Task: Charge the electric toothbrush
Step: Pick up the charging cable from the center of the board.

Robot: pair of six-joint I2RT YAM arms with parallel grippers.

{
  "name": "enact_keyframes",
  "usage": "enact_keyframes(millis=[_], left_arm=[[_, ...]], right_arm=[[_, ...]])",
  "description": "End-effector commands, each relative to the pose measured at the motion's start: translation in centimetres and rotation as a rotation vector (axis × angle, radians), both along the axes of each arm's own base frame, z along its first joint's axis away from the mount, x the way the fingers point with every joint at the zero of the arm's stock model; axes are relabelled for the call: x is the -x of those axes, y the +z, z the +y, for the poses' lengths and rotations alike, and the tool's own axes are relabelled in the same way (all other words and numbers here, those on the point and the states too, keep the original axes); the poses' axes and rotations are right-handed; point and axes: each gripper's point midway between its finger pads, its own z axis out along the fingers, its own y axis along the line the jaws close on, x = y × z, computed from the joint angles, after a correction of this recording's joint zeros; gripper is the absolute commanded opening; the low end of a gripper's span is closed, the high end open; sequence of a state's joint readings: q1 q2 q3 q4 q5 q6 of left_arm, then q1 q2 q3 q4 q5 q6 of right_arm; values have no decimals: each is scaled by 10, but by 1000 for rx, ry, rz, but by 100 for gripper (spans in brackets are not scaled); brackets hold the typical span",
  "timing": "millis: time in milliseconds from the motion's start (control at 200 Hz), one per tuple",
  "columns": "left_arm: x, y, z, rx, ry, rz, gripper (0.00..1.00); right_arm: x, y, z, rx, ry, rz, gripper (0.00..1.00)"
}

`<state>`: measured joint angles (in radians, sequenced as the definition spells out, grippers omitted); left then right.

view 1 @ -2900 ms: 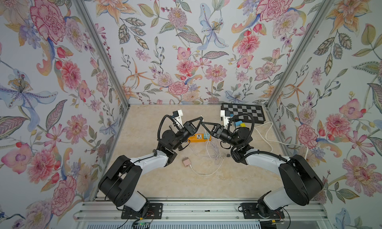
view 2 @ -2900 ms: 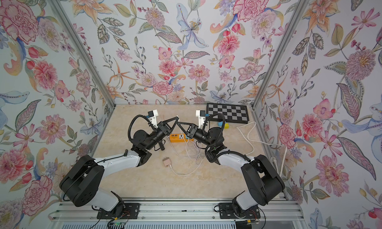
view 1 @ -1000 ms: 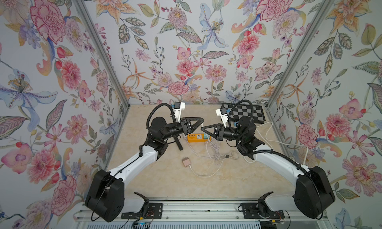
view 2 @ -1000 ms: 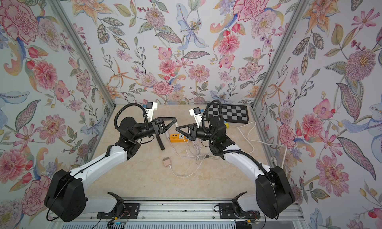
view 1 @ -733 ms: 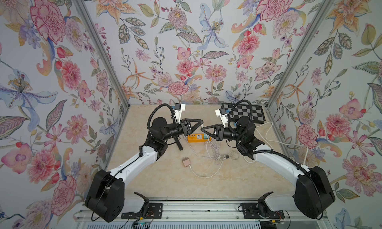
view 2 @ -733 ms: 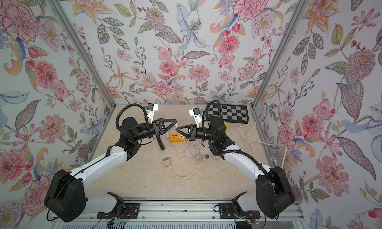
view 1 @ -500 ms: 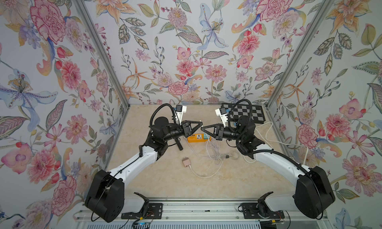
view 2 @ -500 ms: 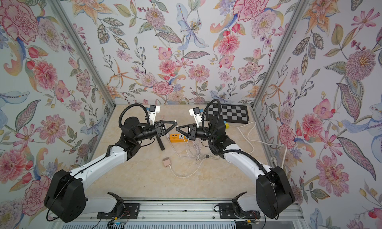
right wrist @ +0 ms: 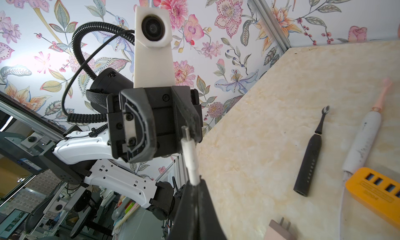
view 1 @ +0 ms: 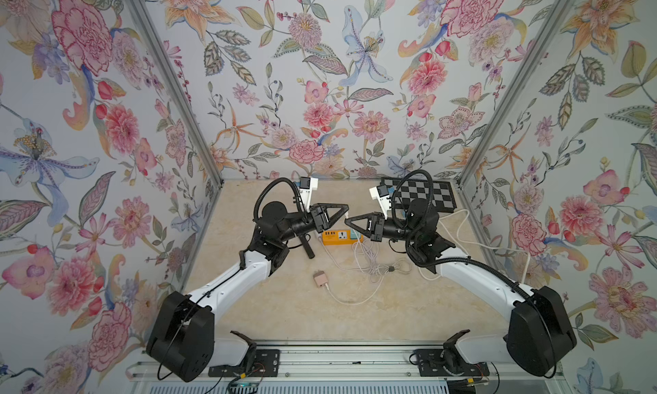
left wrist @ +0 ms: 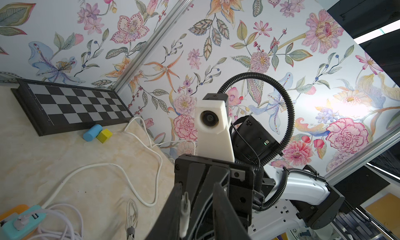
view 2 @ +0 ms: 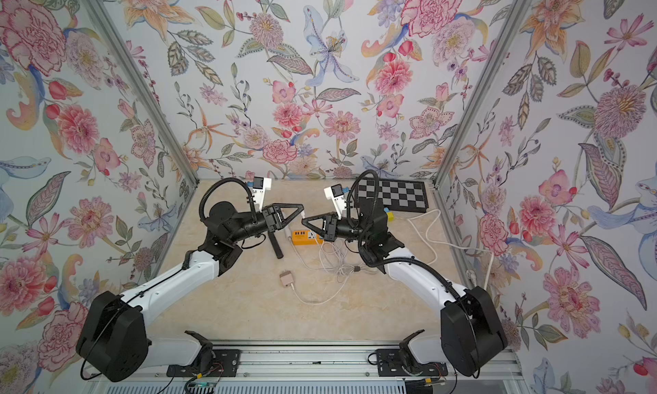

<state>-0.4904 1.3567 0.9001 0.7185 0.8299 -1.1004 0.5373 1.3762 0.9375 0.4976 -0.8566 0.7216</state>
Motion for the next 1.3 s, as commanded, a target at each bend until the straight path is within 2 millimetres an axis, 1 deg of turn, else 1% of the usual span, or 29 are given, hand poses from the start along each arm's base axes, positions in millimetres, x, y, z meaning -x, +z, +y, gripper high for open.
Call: enact_keyframes(millis=[0,35,125,400,455,475,505,560,615,656,711,811,866,981,1086,1226,1296], left_arm=[[1,3,-2,-2,-9,-13,27],[-1,-3,-3,-20,-2,-1,27],[-3,-7,-3,-32,7,6,26],[-3,2,-2,-16,13,-20,6],[-4,3,-2,-6,19,-18,0],[-4,5,-1,1,23,-19,0],[-4,6,0,14,29,-19,0],[-5,12,3,56,42,-13,0],[-5,19,8,123,61,-3,0],[-5,23,13,176,77,4,0],[-6,29,18,228,96,12,0],[-9,30,21,261,138,16,0],[-10,32,21,280,149,16,0],[-10,34,20,326,142,28,0],[-10,35,18,349,131,33,0],[-12,31,14,341,138,38,0],[-12,32,13,346,137,34,0]], right_arm=[[3,17,1,-19,8,-49,0],[3,17,1,-19,9,-48,0],[3,17,2,-18,10,-46,0],[3,16,2,-17,11,-46,0],[4,17,2,-18,11,-49,2],[4,17,2,-19,11,-50,3],[4,18,1,-21,7,-52,10],[3,21,0,-30,-11,-47,28],[1,27,-3,-66,-42,-36,40],[-1,31,-5,-107,-63,-25,45],[-2,41,-10,-182,-88,-18,49],[-3,51,-16,-317,-132,2,56],[-3,56,-19,-382,-144,12,56],[-8,57,-20,-474,-157,37,53],[-12,54,-14,-490,-158,43,54],[-13,59,-8,-511,-145,36,57],[-15,60,-6,-524,-147,39,55]])
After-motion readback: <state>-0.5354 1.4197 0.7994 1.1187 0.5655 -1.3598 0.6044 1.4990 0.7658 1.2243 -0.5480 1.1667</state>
